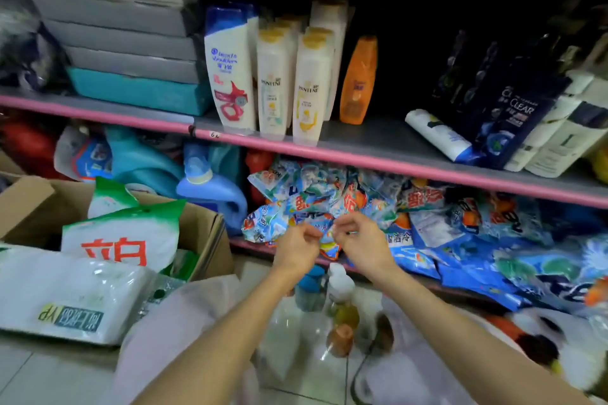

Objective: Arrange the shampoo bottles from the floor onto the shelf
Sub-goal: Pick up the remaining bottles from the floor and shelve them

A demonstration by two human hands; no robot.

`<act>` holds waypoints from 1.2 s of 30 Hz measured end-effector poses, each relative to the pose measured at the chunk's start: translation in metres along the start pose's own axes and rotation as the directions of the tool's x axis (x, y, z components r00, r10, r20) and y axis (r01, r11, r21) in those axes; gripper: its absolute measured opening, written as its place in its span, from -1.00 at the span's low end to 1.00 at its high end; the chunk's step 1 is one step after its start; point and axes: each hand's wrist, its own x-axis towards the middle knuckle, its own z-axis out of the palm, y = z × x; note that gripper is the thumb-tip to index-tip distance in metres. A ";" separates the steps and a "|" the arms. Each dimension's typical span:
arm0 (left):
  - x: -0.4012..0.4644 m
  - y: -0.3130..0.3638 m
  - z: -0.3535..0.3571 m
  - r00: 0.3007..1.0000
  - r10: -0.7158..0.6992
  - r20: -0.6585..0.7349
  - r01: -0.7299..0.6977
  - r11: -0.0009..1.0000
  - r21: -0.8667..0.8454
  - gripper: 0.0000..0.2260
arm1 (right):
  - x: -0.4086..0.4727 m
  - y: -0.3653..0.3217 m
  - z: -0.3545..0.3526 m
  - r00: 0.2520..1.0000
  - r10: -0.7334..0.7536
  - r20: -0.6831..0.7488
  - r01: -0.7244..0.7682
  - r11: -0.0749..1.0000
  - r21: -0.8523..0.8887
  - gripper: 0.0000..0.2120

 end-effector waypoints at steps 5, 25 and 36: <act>-0.010 -0.094 0.023 0.976 -0.153 0.154 0.110 0.960 0.257 -0.82 | -0.017 0.088 0.047 0.960 0.244 0.139 -0.218 0.959 -0.178 -0.77; -0.011 -0.216 0.111 0.827 -0.306 0.472 0.175 0.937 0.302 -0.42 | -0.045 0.245 0.122 0.884 0.355 0.305 -0.210 0.883 -0.419 -0.64; -0.007 -0.239 0.115 0.946 -0.266 0.184 0.188 0.915 0.358 -0.49 | -0.028 0.219 0.123 0.723 0.443 0.530 -0.666 0.649 0.367 -0.59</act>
